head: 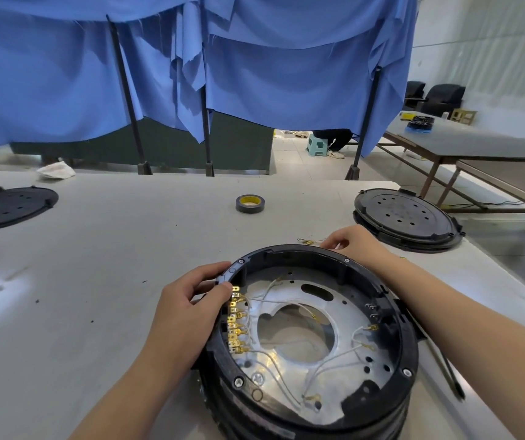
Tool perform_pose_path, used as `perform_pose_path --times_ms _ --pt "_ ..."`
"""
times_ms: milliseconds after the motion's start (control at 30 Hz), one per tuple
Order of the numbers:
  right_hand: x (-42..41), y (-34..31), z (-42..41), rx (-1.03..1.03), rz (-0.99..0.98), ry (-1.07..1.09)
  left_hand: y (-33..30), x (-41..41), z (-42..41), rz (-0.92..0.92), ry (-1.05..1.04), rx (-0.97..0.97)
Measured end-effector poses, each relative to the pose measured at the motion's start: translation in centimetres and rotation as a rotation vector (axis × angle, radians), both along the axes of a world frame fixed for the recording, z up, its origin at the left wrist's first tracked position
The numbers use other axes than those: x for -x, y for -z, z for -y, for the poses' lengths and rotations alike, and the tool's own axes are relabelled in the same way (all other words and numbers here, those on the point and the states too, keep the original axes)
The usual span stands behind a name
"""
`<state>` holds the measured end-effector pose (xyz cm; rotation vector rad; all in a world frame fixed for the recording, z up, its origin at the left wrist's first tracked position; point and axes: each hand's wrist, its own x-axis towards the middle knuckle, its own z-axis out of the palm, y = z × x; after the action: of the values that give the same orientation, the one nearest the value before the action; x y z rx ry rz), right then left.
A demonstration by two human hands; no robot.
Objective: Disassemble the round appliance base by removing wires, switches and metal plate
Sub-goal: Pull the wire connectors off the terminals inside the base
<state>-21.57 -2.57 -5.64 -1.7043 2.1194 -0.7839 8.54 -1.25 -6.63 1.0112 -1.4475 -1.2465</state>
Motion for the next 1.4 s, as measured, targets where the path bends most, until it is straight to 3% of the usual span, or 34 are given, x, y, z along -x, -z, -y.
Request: perform_pose_path --times_ms 200,367,567,667,833,1133,1400 --pt "-0.9 -2.1 -1.4 0.234 0.130 0.079 -0.1 0.0 -0.1 0.004 -0.001 -0.008" --pt "-4.5 -5.5 -2.9 0.344 0.141 -0.040 0.0 0.0 -0.1 0.008 -0.004 -0.008" --pt "-10.2 -6.6 -3.8 0.255 0.029 -0.299 0.0 0.0 -0.1 -0.004 0.001 -0.016" --pt "-12.1 -6.0 -3.9 0.079 0.044 -0.404 0.0 0.1 0.0 -0.002 0.006 -0.009" --pt "-13.2 -5.4 -3.6 -0.122 -0.013 -0.411 0.1 0.0 0.0 0.003 0.016 0.004" --pt "-14.1 -3.8 -3.7 -0.097 0.141 -0.389 0.2 0.1 0.1 -0.025 0.026 -0.001" --pt "-14.3 -3.1 -3.9 -0.028 0.122 -0.383 0.3 0.1 0.1 -0.014 0.029 0.011"
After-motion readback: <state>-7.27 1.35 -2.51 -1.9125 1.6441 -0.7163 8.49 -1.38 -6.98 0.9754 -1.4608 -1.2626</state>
